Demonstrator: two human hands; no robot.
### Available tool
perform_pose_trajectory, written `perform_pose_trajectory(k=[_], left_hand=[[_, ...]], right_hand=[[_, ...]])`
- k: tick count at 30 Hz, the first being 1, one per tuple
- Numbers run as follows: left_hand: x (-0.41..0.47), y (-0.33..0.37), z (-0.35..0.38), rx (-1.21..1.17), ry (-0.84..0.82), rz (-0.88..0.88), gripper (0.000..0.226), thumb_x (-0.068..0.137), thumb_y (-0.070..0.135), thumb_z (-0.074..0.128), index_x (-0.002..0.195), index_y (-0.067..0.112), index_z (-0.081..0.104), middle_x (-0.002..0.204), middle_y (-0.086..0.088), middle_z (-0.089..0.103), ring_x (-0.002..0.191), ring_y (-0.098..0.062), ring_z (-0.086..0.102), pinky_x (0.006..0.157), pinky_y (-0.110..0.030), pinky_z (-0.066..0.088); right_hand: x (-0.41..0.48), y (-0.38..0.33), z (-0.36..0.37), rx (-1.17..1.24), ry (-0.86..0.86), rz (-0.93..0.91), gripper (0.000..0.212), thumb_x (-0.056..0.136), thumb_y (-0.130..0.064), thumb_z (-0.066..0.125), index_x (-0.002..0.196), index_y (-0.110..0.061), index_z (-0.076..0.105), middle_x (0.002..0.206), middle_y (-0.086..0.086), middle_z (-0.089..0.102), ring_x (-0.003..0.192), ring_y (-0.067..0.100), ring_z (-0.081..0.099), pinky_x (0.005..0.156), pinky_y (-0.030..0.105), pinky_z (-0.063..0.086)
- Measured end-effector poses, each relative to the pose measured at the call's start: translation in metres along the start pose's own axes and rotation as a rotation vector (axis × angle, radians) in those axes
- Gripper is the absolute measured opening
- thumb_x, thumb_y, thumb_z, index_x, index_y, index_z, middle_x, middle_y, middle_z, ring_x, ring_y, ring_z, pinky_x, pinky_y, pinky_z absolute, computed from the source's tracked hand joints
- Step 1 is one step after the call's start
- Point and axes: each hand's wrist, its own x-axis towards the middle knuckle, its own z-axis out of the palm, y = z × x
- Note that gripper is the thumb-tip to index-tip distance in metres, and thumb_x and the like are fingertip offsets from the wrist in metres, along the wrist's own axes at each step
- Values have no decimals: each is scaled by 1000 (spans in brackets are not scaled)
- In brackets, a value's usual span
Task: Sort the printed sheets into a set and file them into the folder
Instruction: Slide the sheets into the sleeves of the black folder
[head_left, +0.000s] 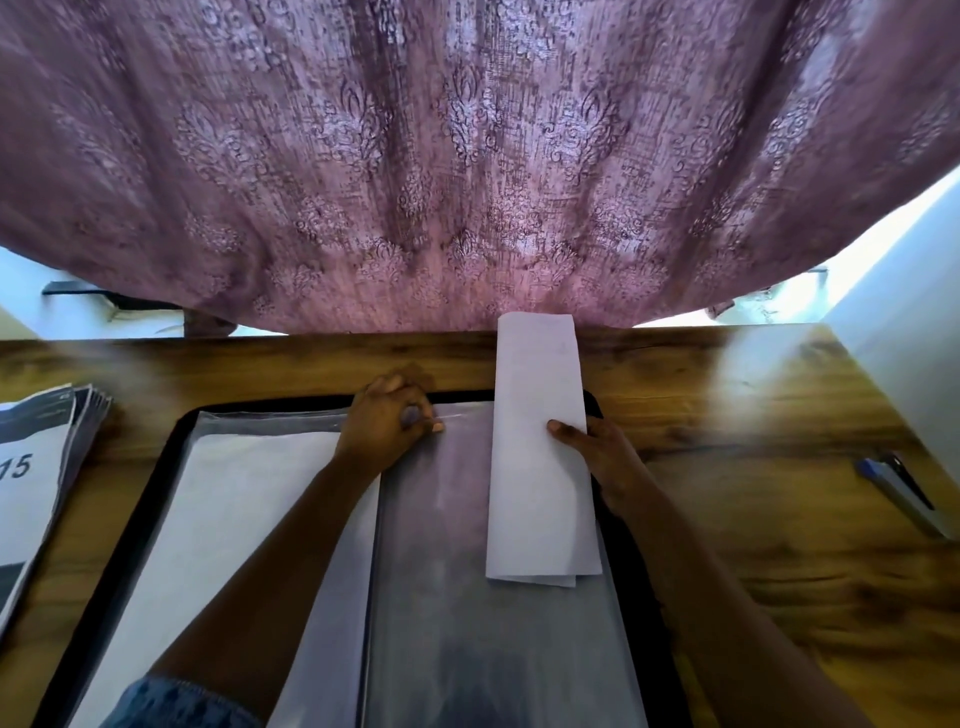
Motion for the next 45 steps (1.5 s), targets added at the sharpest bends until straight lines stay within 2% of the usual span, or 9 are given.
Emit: perform_pose_trajectory(k=[6,10,14,17,28,36,39,41,45], left_hand=[[-1,-5,2,10,-84,71,20,85,35,54,85,20,68,106,-3,66,96,-22,59,82,-33,46],[-5,-1,8,73,-15,154,24,86,26,47,86,18,69,105,-3,68,94,-22,62,77,-25,42],[-12,0,13,132,83,187,26,92,34,41,91,23,64,92,-3,70,80,-24,65,67,-30,51],[-16,-1,14,197,100,197,23,94,35,40,96,25,61,86,-5,69,72,-26,65,62,-33,54],[-16,3,11,262,145,185,36,91,42,43,100,22,72,88,-3,74,69,-25,69,60,-30,54],[-20,4,9,173,240,179,51,101,49,24,109,19,65,88,-7,72,68,-26,68,60,-29,52],[-19,4,11,163,224,127,46,100,46,28,123,20,58,117,-7,67,72,-26,67,59,-29,52],[-16,3,11,146,167,121,37,97,42,38,114,19,61,134,-5,57,80,-26,66,63,-29,51],[-8,4,11,158,153,139,33,93,36,43,99,14,67,118,-10,62,99,-29,60,81,-37,50]], right_hand=[[5,-43,4,88,122,-262,25,87,-17,66,110,-6,66,104,6,72,94,24,69,80,37,56],[18,-82,10,171,208,-366,7,87,-13,66,91,-17,69,90,-2,72,84,15,68,83,40,56],[36,-105,27,288,182,-454,9,82,-18,70,90,-15,70,97,9,71,96,31,66,86,52,54],[51,-113,45,260,213,-506,18,84,-12,66,101,-6,63,92,4,69,83,15,66,72,33,56],[73,-84,63,145,162,-381,13,89,2,58,100,-4,62,88,-2,67,75,5,65,69,21,54],[73,-76,47,2,148,-345,18,88,-2,61,106,-5,65,98,7,69,89,21,65,81,35,54],[74,-87,41,-59,88,-284,20,88,-1,62,108,-3,64,105,12,68,91,25,67,82,39,55],[75,-94,41,-139,66,-276,21,86,-1,63,107,-1,65,104,13,68,88,24,68,80,39,55],[74,-107,49,-455,94,-330,26,84,-7,66,110,-1,67,105,12,69,88,22,67,79,32,54]])
